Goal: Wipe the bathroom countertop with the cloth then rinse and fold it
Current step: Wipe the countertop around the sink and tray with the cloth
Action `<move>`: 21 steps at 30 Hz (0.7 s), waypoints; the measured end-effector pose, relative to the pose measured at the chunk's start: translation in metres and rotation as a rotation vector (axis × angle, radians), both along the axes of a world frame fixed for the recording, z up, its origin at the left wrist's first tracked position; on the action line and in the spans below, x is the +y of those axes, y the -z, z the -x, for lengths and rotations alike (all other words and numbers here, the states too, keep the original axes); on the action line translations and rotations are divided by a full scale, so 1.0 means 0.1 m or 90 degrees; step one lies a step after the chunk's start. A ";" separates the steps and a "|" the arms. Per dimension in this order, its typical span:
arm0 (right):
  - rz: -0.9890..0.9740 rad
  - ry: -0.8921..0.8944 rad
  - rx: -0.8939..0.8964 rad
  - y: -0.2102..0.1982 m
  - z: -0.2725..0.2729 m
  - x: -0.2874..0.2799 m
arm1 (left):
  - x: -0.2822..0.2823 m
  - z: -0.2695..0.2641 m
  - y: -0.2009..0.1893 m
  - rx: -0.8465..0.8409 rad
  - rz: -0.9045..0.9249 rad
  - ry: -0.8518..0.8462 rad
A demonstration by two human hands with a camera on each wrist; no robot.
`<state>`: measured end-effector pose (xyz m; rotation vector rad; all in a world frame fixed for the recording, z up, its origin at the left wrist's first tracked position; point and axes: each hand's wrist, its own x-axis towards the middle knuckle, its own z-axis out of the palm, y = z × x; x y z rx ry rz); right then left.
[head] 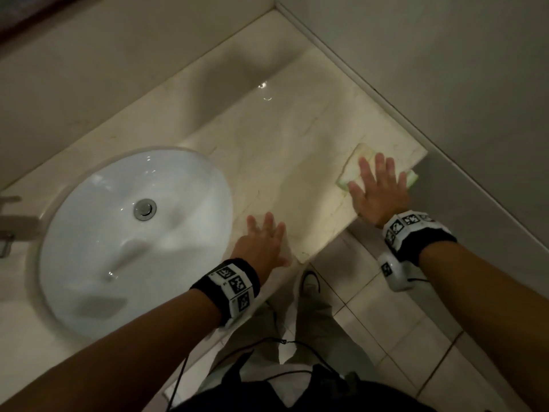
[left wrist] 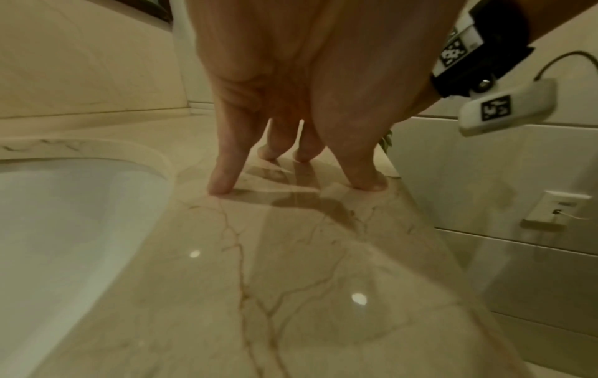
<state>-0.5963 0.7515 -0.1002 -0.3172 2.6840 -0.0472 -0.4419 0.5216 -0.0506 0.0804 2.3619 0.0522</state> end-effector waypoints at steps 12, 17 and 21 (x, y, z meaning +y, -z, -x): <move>0.005 0.026 0.009 0.02 0.36 0.10 | 0.03 0.04 -0.06 -0.042 0.014 -0.044; 0.074 -0.136 0.074 0.08 -0.11 -0.17 | 0.05 0.04 -0.10 -0.037 0.013 -0.048; 0.085 -0.272 0.103 0.16 -0.46 -0.35 | 0.05 0.05 -0.12 -0.040 0.019 -0.043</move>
